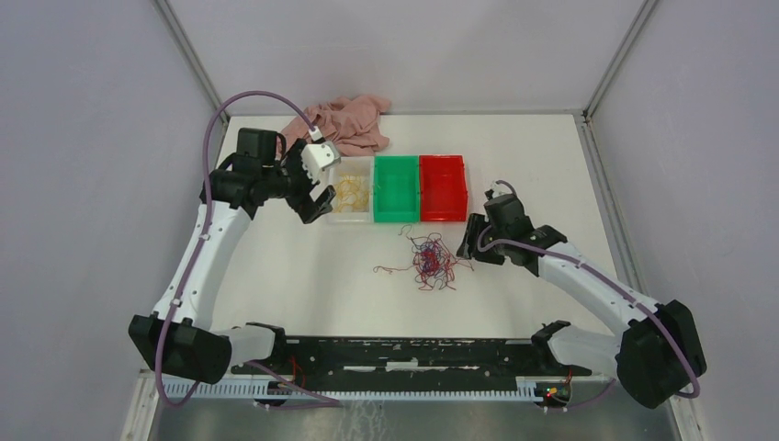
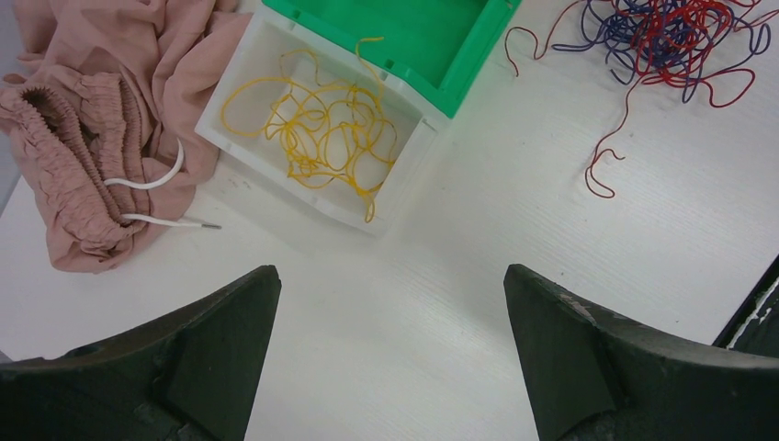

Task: Untangle the cables
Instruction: Pick up the cable at the center of the board.

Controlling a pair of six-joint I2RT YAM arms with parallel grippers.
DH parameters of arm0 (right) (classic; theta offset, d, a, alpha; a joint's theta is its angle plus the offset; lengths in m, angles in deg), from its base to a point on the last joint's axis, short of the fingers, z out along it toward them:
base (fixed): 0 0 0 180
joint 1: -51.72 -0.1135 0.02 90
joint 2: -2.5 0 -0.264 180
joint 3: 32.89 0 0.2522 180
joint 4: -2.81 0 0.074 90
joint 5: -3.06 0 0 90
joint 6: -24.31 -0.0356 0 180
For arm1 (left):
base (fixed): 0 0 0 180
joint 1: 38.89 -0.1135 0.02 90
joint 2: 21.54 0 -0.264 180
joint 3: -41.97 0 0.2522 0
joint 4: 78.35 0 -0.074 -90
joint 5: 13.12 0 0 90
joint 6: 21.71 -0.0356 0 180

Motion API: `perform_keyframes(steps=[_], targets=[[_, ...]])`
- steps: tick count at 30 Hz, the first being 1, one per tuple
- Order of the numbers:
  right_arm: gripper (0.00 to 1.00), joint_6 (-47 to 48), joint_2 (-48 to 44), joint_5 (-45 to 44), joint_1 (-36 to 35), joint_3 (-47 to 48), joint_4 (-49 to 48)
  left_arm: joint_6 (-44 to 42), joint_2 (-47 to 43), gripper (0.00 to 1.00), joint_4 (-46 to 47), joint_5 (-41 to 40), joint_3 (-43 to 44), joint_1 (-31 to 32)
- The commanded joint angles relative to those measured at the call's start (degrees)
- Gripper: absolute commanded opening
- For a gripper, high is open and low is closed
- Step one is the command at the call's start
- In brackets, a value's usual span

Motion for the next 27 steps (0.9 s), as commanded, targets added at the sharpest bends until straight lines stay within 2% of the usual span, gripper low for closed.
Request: perform_keyframes(steps=[1, 7, 14, 19, 24, 27], targets=[[0.56, -2.66, 1.33, -5.73, 2.66, -1.29, 1.48, -2.99, -2.13, 0.99, 0.34, 0.87, 0.66, 0.16], [0.6, -3.72, 8.34, -5.94, 3.73, -2.46, -4.53, -3.15, -2.48, 0.99, 0.34, 0.84, 0.34, 0.2], [0.54, -6.6, 12.97, -8.24, 4.81, -0.49, -8.22, -3.61, -2.74, 0.99, 0.34, 0.6, -0.07, 0.17], [0.55, -9.31, 14.97, -4.49, 6.49, -1.61, -12.82, -4.2, -3.25, 0.99, 0.33, 0.37, -0.53, 0.21], [0.55, -11.18, 13.42, -0.39, 8.45, -3.83, -16.85, -5.2, -3.46, 0.99, -0.63, 0.29, -0.6, 0.17], [0.55, -10.79, 10.52, -0.35, 9.13, -3.5, -14.71, -5.71, -3.47, 0.99, -1.06, 0.32, -0.64, 0.16]])
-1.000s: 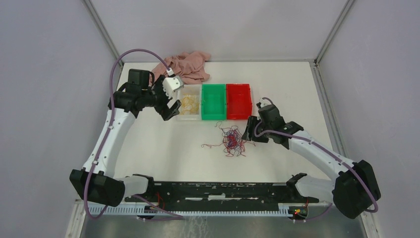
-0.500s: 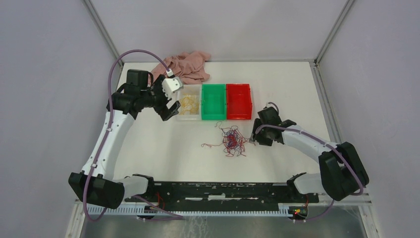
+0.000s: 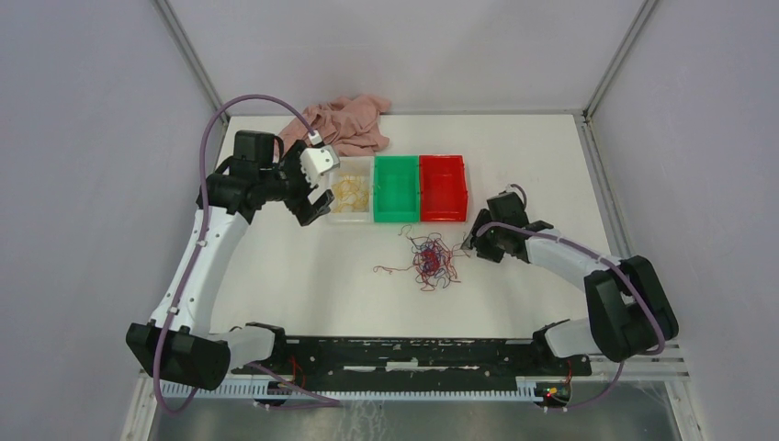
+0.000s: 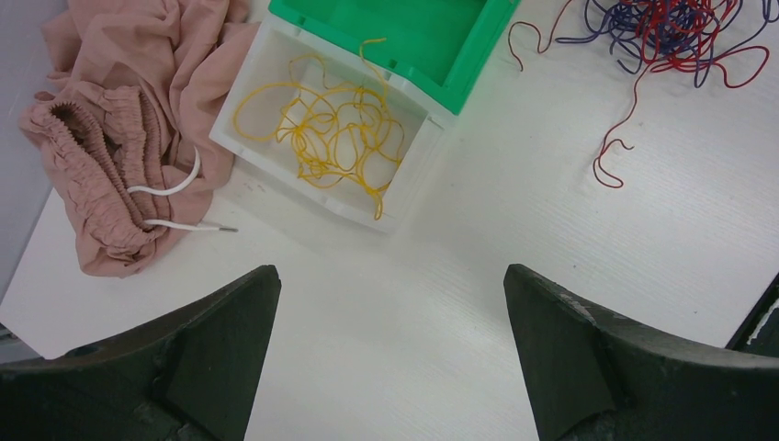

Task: Untangle the cables
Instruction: Pick up the cable at the center of the board.

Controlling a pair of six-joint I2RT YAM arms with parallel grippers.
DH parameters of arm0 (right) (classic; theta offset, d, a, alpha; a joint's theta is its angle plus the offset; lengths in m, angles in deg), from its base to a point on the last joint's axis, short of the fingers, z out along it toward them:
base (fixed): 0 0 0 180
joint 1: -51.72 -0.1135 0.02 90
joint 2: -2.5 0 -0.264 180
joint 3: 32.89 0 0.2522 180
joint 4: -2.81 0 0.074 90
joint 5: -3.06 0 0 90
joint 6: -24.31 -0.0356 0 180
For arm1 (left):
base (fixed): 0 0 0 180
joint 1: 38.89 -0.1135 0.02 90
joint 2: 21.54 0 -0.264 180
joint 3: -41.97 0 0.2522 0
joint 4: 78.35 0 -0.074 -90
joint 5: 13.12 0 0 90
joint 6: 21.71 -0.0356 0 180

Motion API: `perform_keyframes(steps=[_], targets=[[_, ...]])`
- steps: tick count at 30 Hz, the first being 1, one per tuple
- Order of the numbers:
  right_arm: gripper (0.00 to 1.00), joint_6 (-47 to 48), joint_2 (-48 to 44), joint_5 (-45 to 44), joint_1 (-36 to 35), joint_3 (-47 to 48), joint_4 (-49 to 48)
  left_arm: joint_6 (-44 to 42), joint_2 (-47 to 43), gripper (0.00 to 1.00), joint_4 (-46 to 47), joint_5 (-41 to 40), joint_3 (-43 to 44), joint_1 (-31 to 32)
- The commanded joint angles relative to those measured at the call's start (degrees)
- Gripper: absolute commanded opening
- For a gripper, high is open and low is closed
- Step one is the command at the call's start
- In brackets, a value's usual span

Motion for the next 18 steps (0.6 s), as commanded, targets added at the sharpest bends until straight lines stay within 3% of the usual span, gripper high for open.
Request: perform_keyframes(steps=[1, 6, 18], targets=[[0.55, -1.1, -5.17, 1.2, 1.09, 0.08, -0.69, -2.85, -1.44, 0.99, -0.87, 0.36, 0.04, 0.2], [0.53, -1.88, -8.04, -0.67, 1.11, 0.09, 1.18, -3.04, -1.31, 0.99, -1.06, 0.69, 0.04, 0.17], [0.46, -5.86, 0.26, 0.53, 1.15, 2.74, 2.56, -3.37, -1.31, 0.99, -0.97, 0.36, 0.24, 0.16]])
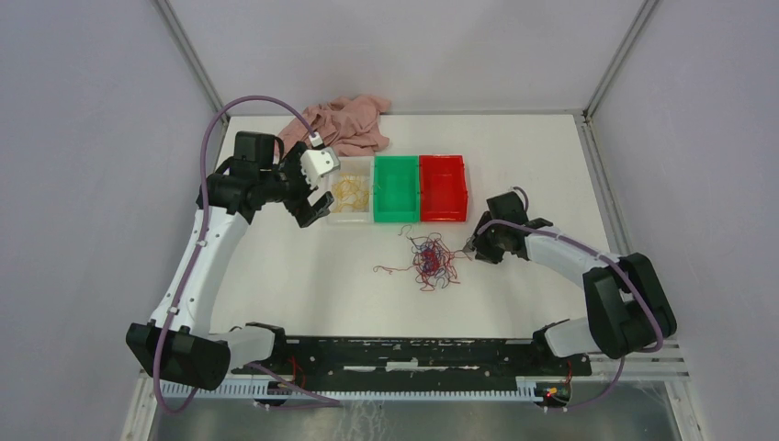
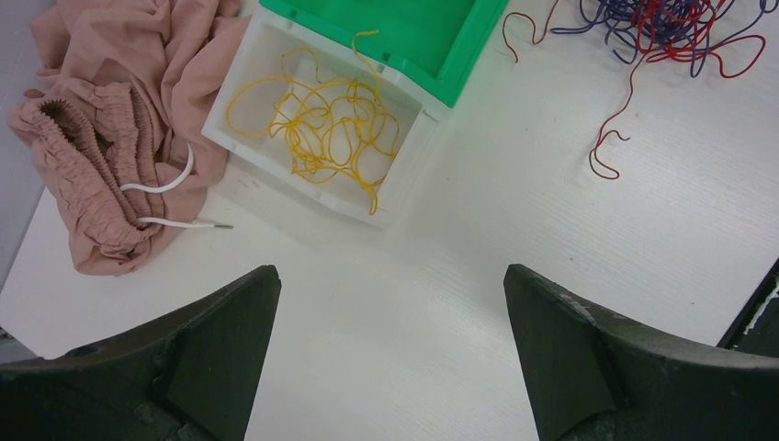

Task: Untangle the cables
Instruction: Pick up the cable at the center of the board.

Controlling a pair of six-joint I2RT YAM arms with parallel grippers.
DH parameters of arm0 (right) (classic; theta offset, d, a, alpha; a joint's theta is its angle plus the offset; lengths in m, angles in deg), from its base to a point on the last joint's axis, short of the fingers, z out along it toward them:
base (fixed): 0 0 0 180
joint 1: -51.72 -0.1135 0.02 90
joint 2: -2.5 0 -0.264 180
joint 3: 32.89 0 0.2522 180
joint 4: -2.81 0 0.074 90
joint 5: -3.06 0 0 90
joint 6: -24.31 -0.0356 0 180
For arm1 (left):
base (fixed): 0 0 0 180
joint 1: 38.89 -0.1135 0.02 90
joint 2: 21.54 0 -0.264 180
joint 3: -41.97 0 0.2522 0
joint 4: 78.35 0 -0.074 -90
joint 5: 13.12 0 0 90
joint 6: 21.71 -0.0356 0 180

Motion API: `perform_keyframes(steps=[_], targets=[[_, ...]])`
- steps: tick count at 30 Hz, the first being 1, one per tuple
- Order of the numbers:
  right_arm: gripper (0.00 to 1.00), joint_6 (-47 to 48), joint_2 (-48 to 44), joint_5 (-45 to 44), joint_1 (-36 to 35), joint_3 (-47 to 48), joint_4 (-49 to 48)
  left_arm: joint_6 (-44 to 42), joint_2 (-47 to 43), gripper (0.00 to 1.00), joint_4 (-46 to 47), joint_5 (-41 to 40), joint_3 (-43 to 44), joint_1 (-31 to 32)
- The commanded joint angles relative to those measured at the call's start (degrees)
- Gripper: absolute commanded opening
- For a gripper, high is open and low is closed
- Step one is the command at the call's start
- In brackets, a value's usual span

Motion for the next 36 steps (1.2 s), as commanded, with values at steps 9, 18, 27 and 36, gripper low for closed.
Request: perform_keyframes(steps=[9, 18, 27, 36], targets=[[0.37, -5.41, 5.14, 1.81, 0.13, 3.47, -5.87, -2.71, -1.76, 0.99, 0.19, -0.07, -0.01, 0.2], [0.31, -2.88, 3.36, 0.11, 0.03, 4.78, -4.59, -3.07, -1.93, 0.99, 0.23, -0.03, -0.37, 0.16], [0.29, -1.73, 3.14, 1.13, 0.03, 3.7, -4.84, -3.28, -2.48, 0.99, 0.1, -0.39, -0.38, 0.21], [0.35, -3.72, 5.2, 3.28, -0.12, 4.65, -7.01, -3.29, -2.7, 0.99, 0.15, 0.03, -0.75, 0.16]])
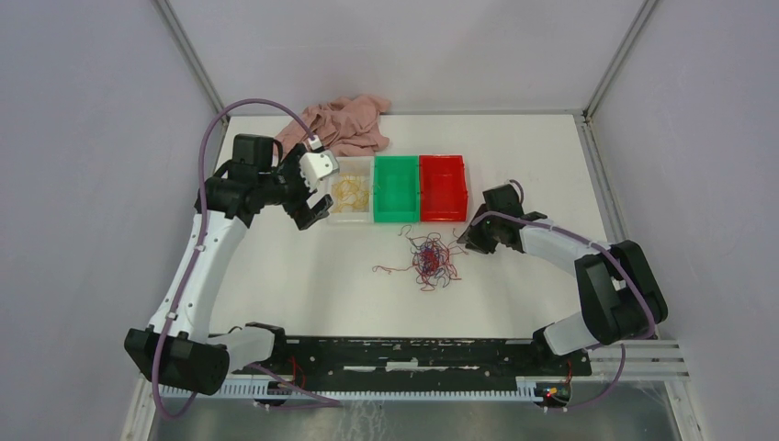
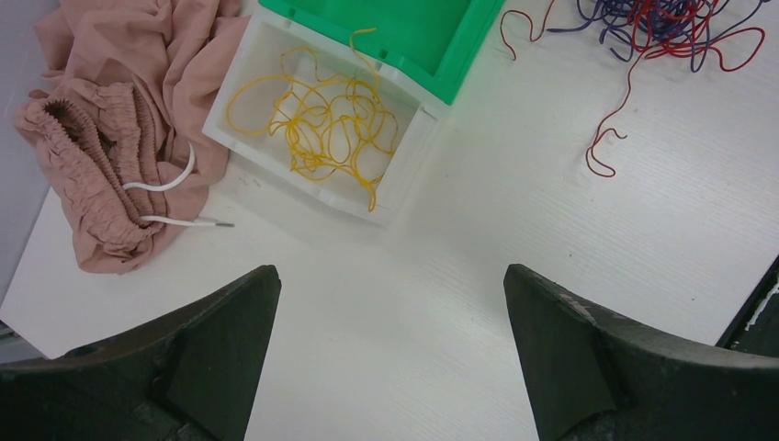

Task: Untangle the cables
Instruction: Pick up the cable at the center of the board.

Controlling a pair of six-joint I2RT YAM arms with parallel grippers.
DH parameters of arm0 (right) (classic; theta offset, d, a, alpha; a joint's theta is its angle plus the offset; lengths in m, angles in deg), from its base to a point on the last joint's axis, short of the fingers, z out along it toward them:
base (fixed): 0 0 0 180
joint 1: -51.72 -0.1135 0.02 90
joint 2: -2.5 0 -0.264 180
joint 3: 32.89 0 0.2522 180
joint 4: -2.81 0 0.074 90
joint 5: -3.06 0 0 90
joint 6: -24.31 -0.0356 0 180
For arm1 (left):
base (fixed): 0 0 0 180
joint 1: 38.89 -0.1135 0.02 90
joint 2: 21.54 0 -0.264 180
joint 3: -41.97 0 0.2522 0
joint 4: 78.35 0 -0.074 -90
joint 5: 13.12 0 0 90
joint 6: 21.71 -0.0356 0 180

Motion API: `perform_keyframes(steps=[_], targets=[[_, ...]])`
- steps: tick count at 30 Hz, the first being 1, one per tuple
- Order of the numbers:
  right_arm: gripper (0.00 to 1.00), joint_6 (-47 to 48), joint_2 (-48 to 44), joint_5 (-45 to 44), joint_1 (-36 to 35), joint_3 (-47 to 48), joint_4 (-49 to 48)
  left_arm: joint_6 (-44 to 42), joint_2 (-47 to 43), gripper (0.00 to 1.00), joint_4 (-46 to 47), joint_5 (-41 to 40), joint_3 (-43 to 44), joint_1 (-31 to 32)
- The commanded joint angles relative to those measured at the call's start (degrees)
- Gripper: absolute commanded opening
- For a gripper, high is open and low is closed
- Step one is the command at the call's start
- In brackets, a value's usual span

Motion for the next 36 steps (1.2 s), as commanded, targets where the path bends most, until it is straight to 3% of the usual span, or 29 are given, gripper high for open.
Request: perform_keyframes(steps=[1, 9, 12, 17, 24, 30, 31, 33, 36], targets=[[0.34, -1.94, 1.2, 1.53, -0.2, 1.55, -3.79, -2.81, -1.45, 0.99, 0.18, 0.22, 0.19, 0.19], [0.16, -3.47, 4.51, 1.97, -1.46, 3.26, -5.66, -2.83, -1.61, 0.99, 0.3, 0.08, 0.21, 0.16], [0.0, -3.08, 3.68, 1.33, -1.44, 2.97, -5.87, -3.05, -1.74, 0.99, 0.22, -0.21, -0.07, 0.19], [0.0, -1.47, -2.47, 0.24, -1.47, 3.39, -5.28, -2.73, -1.92, 0.99, 0.16, 0.07, -0.21, 0.17], [0.0, 3.92, -18.41, -4.15, -1.43, 7.53, 3.74, -2.67, -2.63, 0.99, 0.17, 0.11, -0.25, 0.11], [0.01, 8.17, -24.47, -6.36, -1.41, 12.32, 11.23, -2.87, -2.81, 0.99, -0.4, 0.34, 0.05, 0.17], [0.12, 8.23, -24.2, -7.17, -1.39, 12.64, 13.76, -2.85, -2.89, 0.99, -0.47, 0.34, 0.09, 0.17], [0.46, 6.39, -22.43, -7.5, -1.4, 11.52, 16.21, -2.94, -2.98, 0.99, -0.48, 0.49, 0.14, 0.16], [0.58, 3.07, -18.92, -4.68, -1.46, 6.54, 14.14, -2.9, -2.91, 0.99, -0.49, 0.68, 0.19, 0.18]])
